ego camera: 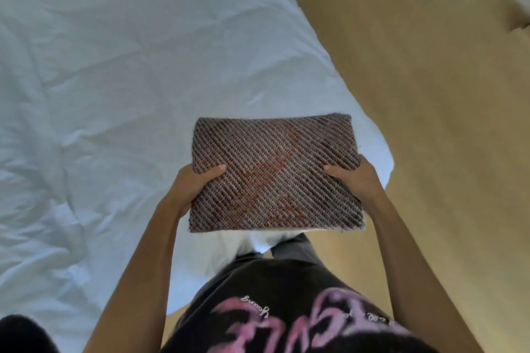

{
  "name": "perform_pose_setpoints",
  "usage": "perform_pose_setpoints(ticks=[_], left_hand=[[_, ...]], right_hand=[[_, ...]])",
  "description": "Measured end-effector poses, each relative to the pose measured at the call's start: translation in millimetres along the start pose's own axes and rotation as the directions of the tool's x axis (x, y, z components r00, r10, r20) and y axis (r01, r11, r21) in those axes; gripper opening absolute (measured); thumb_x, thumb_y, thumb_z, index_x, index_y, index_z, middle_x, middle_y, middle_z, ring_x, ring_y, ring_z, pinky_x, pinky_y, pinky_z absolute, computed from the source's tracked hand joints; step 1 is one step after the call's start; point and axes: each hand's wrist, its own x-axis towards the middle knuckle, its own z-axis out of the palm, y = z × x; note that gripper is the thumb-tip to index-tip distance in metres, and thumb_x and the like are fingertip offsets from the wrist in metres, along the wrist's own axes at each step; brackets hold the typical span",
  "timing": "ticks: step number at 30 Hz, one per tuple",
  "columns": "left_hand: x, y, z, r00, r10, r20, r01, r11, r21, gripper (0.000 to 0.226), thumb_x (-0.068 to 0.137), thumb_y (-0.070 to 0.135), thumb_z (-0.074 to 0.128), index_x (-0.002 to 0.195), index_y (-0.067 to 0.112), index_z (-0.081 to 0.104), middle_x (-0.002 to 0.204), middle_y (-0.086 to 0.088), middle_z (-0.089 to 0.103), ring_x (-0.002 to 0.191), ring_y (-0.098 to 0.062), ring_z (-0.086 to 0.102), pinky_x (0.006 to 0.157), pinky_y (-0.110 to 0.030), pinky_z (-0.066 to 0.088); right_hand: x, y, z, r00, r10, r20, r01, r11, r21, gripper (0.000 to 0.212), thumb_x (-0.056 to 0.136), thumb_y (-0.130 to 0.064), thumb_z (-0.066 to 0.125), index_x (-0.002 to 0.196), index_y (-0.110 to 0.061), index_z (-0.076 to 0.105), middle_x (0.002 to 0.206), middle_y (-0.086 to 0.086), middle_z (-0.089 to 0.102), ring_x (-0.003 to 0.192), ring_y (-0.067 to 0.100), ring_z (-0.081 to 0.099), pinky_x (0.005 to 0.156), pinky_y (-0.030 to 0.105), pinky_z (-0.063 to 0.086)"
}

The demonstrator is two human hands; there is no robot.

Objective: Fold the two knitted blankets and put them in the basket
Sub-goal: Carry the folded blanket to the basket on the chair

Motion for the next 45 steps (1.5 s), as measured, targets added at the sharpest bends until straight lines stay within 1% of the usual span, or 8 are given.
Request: perform_pose_setpoints(ticks=[5, 10, 20, 24, 30, 34, 41, 45], left_hand=[[-0.1, 11.6, 26.6, 0.99, 0.027, 0.14, -0.048, 0.988, 0.147, 0.063, 0.068, 0.037, 0.081, 0.122, 0.015, 0.058, 0.11, -0.002, 0.066, 0.098, -0.019, 0.065, 0.083, -0.034, 0.052], [-4.5, 24.9, 80.4, 0.953, -0.01, 0.302, -0.081, 0.954, 0.288, 0.06, 0.067, 0.037, 0.081, 0.119, 0.017, 0.059, 0.107, -0.002, 0.067, 0.095, -0.021, 0.066, 0.079, -0.035, 0.053], [-48.7, 12.2, 282.3, 0.818, -0.127, 0.561, -0.234, 0.817, 0.527, 0.039, 0.065, 0.038, 0.083, 0.098, 0.026, 0.064, 0.097, 0.001, 0.071, 0.087, -0.021, 0.069, 0.068, -0.029, 0.053], [-83.5, -10.0, 370.9, 0.762, -0.179, 0.623, -0.296, 0.759, 0.58, 0.035, 0.068, 0.034, 0.082, 0.098, 0.022, 0.067, 0.095, -0.002, 0.073, 0.085, -0.023, 0.071, 0.069, -0.031, 0.054], [-145.5, -51.1, 493.4, 0.667, -0.248, 0.702, -0.383, 0.695, 0.609, 0.029, 0.072, 0.028, 0.079, 0.098, 0.019, 0.068, 0.088, 0.001, 0.075, 0.08, -0.019, 0.072, 0.065, -0.029, 0.054], [-179.7, -76.7, 560.8, 0.601, -0.304, 0.739, -0.455, 0.63, 0.629, 0.025, 0.074, 0.026, 0.078, 0.095, 0.017, 0.068, 0.086, 0.001, 0.075, 0.078, -0.018, 0.072, 0.061, -0.026, 0.054], [-215.4, -114.4, 672.1, 0.501, -0.413, 0.76, -0.552, 0.523, 0.649, 0.032, 0.071, 0.026, 0.081, 0.097, 0.012, 0.069, 0.091, -0.006, 0.075, 0.083, -0.025, 0.072, 0.071, -0.034, 0.056], [-222.4, -131.0, 743.8, 0.461, -0.457, 0.761, -0.58, 0.493, 0.648, 0.037, 0.068, 0.028, 0.082, 0.099, 0.011, 0.07, 0.092, -0.006, 0.075, 0.084, -0.025, 0.072, 0.078, -0.038, 0.056]], right_hand=[[-52.5, 46.3, -19.3, 0.979, 0.112, -0.17, -0.08, 0.98, 0.182, 0.066, 0.065, -0.023, 0.085, 0.121, -0.01, 0.053, 0.111, 0.007, 0.065, 0.095, 0.027, 0.065, 0.089, 0.047, 0.053], [-100.8, 92.8, -47.1, 0.929, 0.21, -0.305, -0.082, 0.919, 0.385, 0.054, 0.067, -0.017, 0.084, 0.113, -0.012, 0.055, 0.104, 0.006, 0.067, 0.09, 0.027, 0.067, 0.085, 0.049, 0.055], [-204.0, 208.3, -155.6, 0.761, 0.373, -0.531, 0.041, 0.789, 0.613, 0.043, 0.07, -0.02, 0.081, 0.106, -0.01, 0.061, 0.097, 0.01, 0.071, 0.081, 0.025, 0.071, 0.073, 0.044, 0.059], [-242.7, 257.6, -206.9, 0.678, 0.441, -0.589, 0.092, 0.744, 0.662, 0.045, 0.069, -0.022, 0.081, 0.108, -0.012, 0.06, 0.094, 0.005, 0.071, 0.079, 0.02, 0.071, 0.066, 0.034, 0.058], [-299.7, 327.7, -276.6, 0.565, 0.535, -0.628, 0.176, 0.666, 0.725, 0.048, 0.07, -0.024, 0.08, 0.111, -0.014, 0.058, 0.094, 0.002, 0.07, 0.079, 0.019, 0.07, 0.062, 0.029, 0.057], [-334.3, 367.6, -305.4, 0.487, 0.596, -0.639, 0.213, 0.628, 0.748, 0.04, 0.07, -0.024, 0.08, 0.103, -0.014, 0.062, 0.094, 0.006, 0.071, 0.081, 0.024, 0.07, 0.076, 0.041, 0.058], [-365.3, 418.6, -344.1, 0.371, 0.699, -0.611, 0.312, 0.526, 0.791, 0.04, 0.071, -0.022, 0.079, 0.106, -0.012, 0.063, 0.094, 0.008, 0.072, 0.081, 0.025, 0.071, 0.078, 0.044, 0.058], [-363.6, 440.0, -383.6, 0.309, 0.737, -0.601, 0.343, 0.503, 0.793, 0.033, 0.072, -0.022, 0.079, 0.101, -0.014, 0.066, 0.09, 0.006, 0.074, 0.079, 0.022, 0.071, 0.074, 0.041, 0.058]])
